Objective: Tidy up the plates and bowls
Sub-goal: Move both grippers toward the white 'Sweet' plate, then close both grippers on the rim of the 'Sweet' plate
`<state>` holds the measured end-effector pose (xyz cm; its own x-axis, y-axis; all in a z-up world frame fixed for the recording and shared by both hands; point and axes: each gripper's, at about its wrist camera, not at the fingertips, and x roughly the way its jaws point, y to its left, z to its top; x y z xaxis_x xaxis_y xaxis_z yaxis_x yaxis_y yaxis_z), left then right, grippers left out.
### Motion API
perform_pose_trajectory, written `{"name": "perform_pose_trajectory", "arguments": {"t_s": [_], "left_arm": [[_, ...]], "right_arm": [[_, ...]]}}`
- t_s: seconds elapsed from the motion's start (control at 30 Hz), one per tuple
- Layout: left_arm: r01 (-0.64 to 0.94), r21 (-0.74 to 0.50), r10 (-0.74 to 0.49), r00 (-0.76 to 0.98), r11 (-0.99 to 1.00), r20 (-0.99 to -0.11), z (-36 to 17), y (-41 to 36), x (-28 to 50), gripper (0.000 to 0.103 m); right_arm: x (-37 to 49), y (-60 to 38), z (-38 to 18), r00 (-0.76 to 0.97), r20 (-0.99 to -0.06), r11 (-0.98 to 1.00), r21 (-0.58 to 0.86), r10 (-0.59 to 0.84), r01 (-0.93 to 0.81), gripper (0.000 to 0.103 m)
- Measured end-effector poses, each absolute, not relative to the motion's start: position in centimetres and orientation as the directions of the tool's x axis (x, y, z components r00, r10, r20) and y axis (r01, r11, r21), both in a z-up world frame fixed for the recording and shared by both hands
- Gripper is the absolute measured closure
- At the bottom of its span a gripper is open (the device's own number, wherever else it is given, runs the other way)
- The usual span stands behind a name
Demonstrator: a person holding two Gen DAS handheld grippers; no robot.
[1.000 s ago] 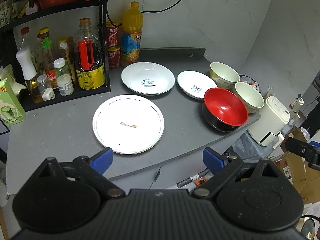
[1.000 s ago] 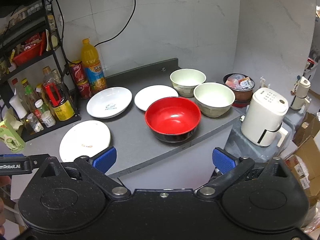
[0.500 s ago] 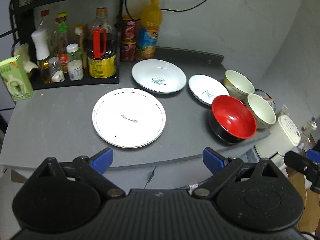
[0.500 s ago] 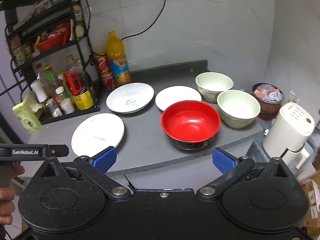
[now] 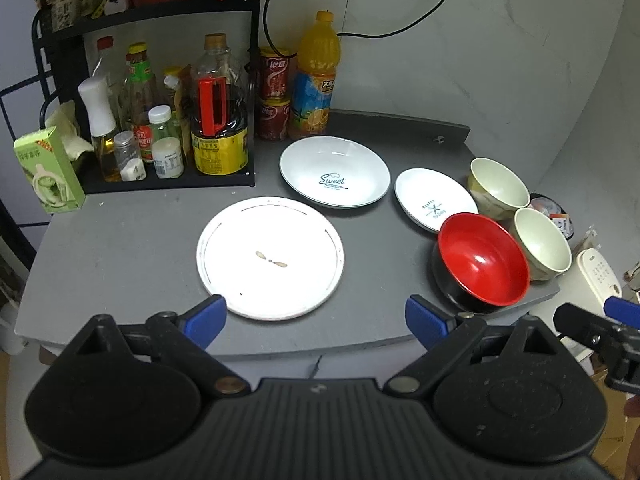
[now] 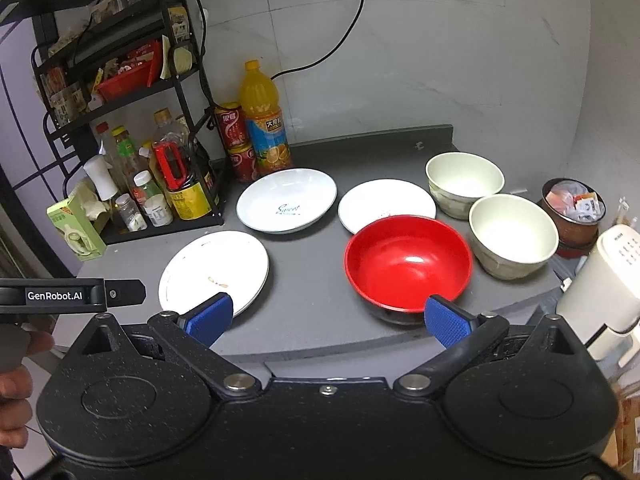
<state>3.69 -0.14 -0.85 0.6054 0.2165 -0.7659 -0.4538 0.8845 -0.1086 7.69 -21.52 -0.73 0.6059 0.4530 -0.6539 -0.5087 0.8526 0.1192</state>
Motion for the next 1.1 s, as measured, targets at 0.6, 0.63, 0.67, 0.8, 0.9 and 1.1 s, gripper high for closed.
{"name": "perform_pose_trajectory", "arguments": {"t_s": [0.6,0.63,0.67,0.8,0.9,1.1], "left_arm": [[-0.42,-0.195,0.129,0.628,0.886,-0.767,-3.2,6.6,12.4,0.009],[-0.422,-0.195,0.131,0.629,0.885,-0.766,-3.3,7.0,12.9,0.01],[-0.423,-0.2,0.129,0.631,0.884,-0.765,-3.4,7.5,13.4,0.01],[-0.417,-0.216,0.121,0.647,0.883,-0.753,-3.8,9.4,15.3,0.01],[-0.416,-0.235,0.108,0.652,0.879,-0.75,-4.2,10.8,16.6,0.011],[-0.425,-0.274,0.073,0.641,0.862,-0.764,-5.7,13.7,19.4,0.015]], "right_arm": [[16.0,-16.9,-2.8,0.607,-0.642,0.859,0.172,0.469,-0.482,0.006],[16.6,-16.4,-3.1,0.598,-0.645,0.857,0.187,0.476,-0.48,0.008],[17.1,-16.1,-3.3,0.592,-0.649,0.857,0.196,0.478,-0.477,0.011],[19.0,-14.4,-3.9,0.579,-0.662,0.858,0.208,0.477,-0.469,0.013],[20.5,-13.2,-4.3,0.555,-0.672,0.852,0.233,0.49,-0.469,0.02],[24.0,-11.3,-5.5,0.514,-0.699,0.854,0.289,0.497,-0.433,0.034]]}}
